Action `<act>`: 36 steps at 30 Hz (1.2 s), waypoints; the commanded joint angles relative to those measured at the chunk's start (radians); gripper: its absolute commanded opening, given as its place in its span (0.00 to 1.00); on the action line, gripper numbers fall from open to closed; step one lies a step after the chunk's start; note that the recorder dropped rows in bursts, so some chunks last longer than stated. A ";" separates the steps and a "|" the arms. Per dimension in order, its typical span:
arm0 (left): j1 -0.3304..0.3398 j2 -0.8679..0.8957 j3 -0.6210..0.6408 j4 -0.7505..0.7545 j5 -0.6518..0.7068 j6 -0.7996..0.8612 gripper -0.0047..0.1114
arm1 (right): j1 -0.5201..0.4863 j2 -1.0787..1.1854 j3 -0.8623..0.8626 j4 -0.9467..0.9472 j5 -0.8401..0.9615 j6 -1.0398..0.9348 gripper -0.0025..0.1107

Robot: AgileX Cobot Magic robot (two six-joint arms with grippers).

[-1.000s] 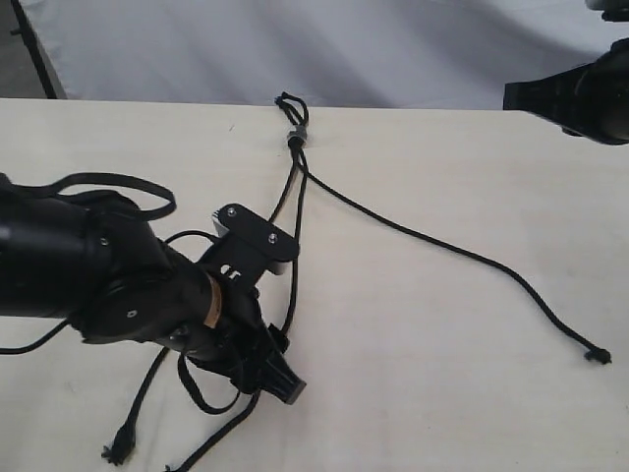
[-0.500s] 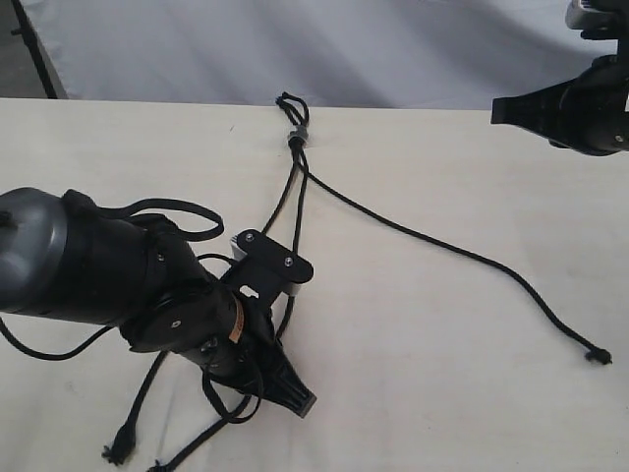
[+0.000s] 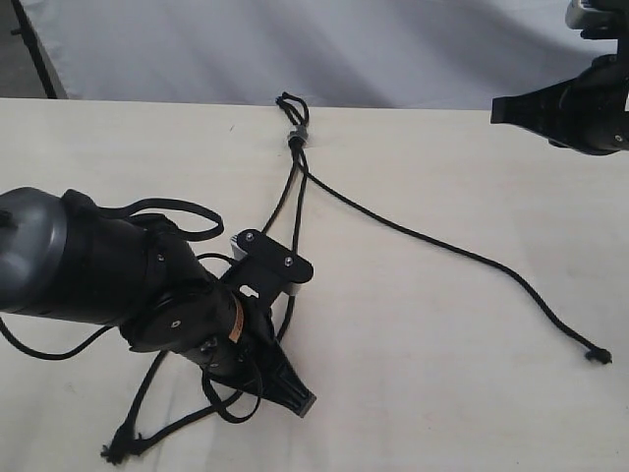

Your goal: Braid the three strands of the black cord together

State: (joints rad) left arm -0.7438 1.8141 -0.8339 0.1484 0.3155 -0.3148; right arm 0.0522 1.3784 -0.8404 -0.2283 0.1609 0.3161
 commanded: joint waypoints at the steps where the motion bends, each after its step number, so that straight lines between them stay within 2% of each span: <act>1: -0.002 0.018 0.006 -0.003 0.029 0.005 0.04 | 0.000 0.001 0.004 -0.009 -0.012 -0.007 0.02; 8: -0.002 -0.060 0.006 0.005 0.085 0.061 0.04 | 0.000 0.001 0.004 -0.009 -0.022 -0.007 0.02; 12: 0.014 -0.144 0.006 0.168 0.155 0.058 0.04 | 0.000 0.001 0.004 -0.009 -0.022 -0.007 0.02; 14: 0.066 -0.163 0.006 0.213 0.187 0.023 0.04 | 0.000 0.001 0.004 -0.009 -0.022 -0.007 0.02; 18: 0.224 -0.160 0.026 0.218 0.176 0.015 0.04 | 0.000 0.001 0.004 -0.009 -0.022 -0.007 0.02; 21: 0.282 -0.160 0.060 0.218 0.120 0.015 0.04 | 0.000 0.001 0.004 -0.009 -0.022 -0.007 0.02; 25: 0.327 -0.155 0.099 0.220 0.045 0.019 0.04 | 0.000 0.001 0.004 -0.009 -0.022 -0.007 0.02; 36: 0.339 -0.054 0.117 0.194 0.024 0.019 0.04 | 0.000 0.001 0.004 -0.009 -0.022 -0.007 0.02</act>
State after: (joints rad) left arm -0.4070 1.7390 -0.7242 0.3577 0.3474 -0.2909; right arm 0.0522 1.3784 -0.8404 -0.2283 0.1504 0.3161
